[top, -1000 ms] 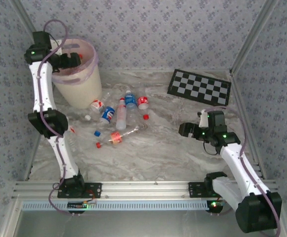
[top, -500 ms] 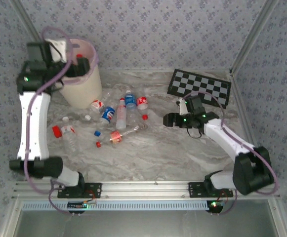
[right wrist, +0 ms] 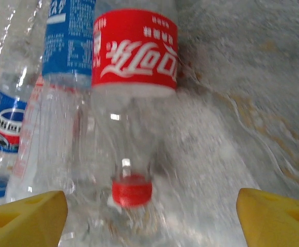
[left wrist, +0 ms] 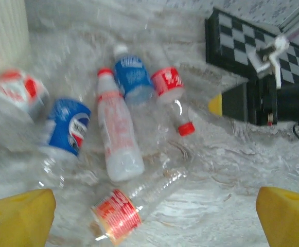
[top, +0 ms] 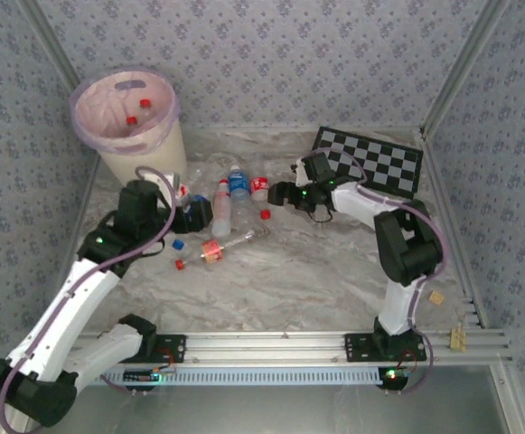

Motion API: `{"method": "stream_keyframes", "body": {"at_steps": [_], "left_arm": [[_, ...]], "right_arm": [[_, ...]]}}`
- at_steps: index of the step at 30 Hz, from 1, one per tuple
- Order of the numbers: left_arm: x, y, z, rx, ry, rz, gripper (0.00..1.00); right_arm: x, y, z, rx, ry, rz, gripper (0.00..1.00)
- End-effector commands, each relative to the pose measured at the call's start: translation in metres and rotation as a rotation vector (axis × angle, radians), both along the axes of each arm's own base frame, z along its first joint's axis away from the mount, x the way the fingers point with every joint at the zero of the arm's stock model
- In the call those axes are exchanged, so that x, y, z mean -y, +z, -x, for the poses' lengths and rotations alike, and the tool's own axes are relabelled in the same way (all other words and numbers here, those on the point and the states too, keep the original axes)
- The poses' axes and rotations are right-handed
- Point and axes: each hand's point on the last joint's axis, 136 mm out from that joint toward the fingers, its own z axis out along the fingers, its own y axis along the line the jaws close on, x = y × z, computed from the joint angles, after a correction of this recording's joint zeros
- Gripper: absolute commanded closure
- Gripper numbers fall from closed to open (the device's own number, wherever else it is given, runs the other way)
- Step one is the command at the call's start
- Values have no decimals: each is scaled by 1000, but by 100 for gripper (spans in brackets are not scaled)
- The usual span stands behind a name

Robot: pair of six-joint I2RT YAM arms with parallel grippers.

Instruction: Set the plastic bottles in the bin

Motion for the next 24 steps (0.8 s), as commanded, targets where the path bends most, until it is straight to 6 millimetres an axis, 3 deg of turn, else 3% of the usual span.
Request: {"method": "stream_keyframes", "body": {"at_steps": [1,8,15,19,24], "left_arm": [[14,-10,-7,-8,61,184,0],[15,-21,-8,-19,61,184,1],[16,-28,-8,-25,60,196,2],[16,-27,-7,-23,56,199,2],[20,-25,-5,-37,45,219,2]], "right_arm": [[-18,0,-15,-12,-2,-34,11],[-50,-18,-23,-48,43,-63,8],[-52,-39,-28,-85,21,-33,6],[-49,-44,-30,-94,6,-18,13],[-45,-39,-30,-91,10,-26,32]]}}
